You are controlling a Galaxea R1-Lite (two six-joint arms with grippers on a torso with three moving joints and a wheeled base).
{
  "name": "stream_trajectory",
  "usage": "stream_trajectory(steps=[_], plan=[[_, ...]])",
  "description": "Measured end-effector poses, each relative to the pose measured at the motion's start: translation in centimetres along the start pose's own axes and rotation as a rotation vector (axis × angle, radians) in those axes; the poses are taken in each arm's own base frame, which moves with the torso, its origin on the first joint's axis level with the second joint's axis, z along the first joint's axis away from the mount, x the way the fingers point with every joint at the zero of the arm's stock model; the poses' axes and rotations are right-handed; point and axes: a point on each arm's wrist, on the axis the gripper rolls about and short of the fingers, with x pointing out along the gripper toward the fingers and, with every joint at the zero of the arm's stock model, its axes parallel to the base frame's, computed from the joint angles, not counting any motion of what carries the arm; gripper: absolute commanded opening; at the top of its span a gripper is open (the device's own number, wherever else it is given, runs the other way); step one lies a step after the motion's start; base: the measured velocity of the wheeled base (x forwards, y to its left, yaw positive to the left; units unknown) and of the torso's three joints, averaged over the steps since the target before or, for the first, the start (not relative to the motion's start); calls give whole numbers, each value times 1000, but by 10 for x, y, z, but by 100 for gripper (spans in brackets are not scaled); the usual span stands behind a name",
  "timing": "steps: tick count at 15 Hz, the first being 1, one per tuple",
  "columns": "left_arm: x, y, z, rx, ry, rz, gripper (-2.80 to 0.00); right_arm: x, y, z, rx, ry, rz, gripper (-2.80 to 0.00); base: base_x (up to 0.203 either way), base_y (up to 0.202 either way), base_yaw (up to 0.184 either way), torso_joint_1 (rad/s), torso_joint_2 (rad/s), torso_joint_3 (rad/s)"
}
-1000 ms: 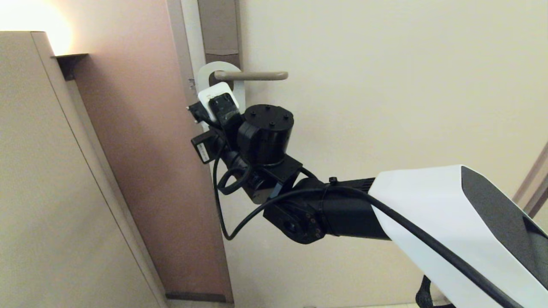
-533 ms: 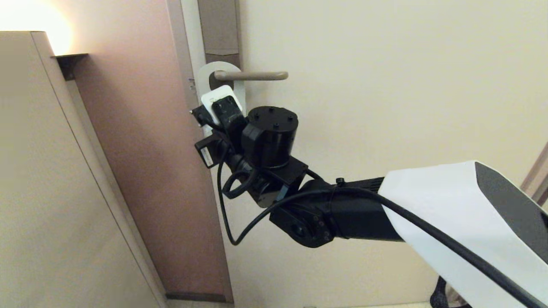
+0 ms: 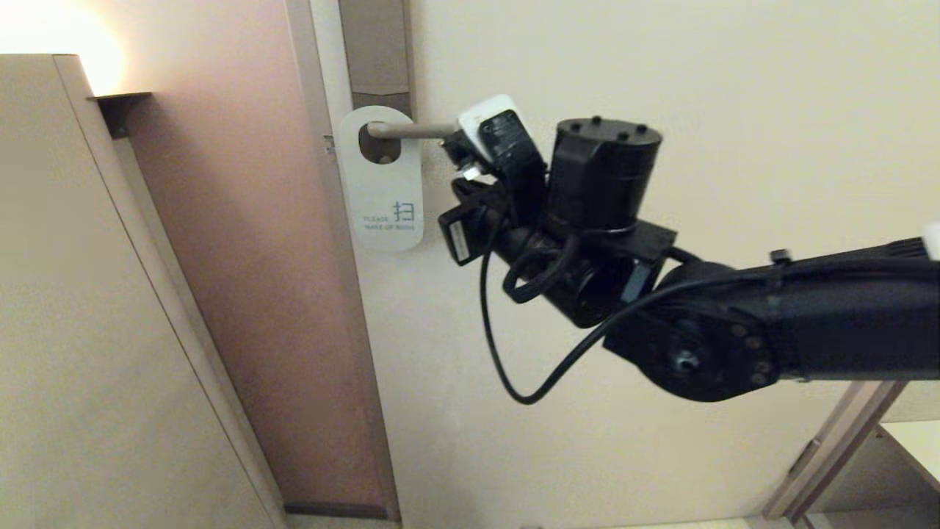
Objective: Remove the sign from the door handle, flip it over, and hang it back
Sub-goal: Take down the sign
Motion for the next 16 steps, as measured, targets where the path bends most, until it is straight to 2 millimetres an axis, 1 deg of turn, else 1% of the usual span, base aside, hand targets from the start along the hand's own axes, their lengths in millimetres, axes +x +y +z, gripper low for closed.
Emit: stream_trajectory(steps=[1,4,6,7,10,12,13,14,16], plan=[[0,0,0,0,0,0,-280,-6,-19,2,-7,27,-36,-280,0,0,0,0,0,0],[0,0,0,0,0,0,-280,-28,-84,3,-26,118,-173,-280,0,0,0,0,0,0],[0,0,0,0,0,0,-280,-47,-125,2,-31,156,-274,-280,0,0,0,0,0,0],[0,0,0,0,0,0,-280,-57,-141,1,-33,167,-318,-280,0,0,0,0,0,0],[0,0,0,0,0,0,-280,-94,-190,-6,-62,218,-474,-280,0,0,0,0,0,0],[0,0,0,0,0,0,-280,-122,-212,-12,-72,254,-564,-280,0,0,0,0,0,0],[0,0,0,0,0,0,-280,-135,-217,-14,-73,268,-594,-280,0,0,0,0,0,0],[0,0,0,0,0,0,-280,-148,-220,-16,-73,278,-619,-280,0,0,0,0,0,0],[0,0,0,0,0,0,-280,-169,-219,-18,-74,286,-644,-280,0,0,0,0,0,0]])
